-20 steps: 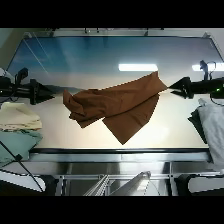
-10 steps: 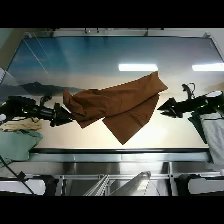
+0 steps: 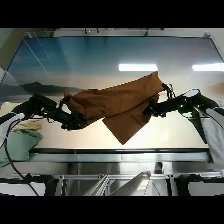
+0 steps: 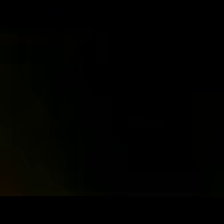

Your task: Fold the shirts.

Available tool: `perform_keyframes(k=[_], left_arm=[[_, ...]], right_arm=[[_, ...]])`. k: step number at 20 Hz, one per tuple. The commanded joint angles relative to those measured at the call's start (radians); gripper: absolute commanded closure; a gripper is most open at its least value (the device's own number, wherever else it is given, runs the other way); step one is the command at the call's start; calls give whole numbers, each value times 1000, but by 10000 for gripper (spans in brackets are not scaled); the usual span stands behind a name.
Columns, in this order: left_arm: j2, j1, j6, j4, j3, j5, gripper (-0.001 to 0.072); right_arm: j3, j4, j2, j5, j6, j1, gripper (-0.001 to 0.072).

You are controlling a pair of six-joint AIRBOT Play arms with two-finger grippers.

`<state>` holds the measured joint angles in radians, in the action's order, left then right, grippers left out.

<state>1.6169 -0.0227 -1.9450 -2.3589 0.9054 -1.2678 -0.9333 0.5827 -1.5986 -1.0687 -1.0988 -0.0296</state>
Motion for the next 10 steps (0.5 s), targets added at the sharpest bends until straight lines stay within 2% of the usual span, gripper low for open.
perform_keyframes(k=[1,2,3,5,8,10], left_arm=[[56,77,18,10,103,32,583],[77,88,18,9,140,13,669],[92,96,18,9,168,-5,676],[100,101,19,8,196,-31,677],[76,92,17,11,194,-37,676],[62,82,16,11,194,-58,676]], right_arm=[[1,-37,2,6,11,26,607],[1,-37,3,-3,11,25,607],[1,-37,4,-14,13,23,596],[1,-25,5,-54,13,2,389],[2,10,5,-137,-2,-80,384],[14,27,5,-184,-20,-143,218]])
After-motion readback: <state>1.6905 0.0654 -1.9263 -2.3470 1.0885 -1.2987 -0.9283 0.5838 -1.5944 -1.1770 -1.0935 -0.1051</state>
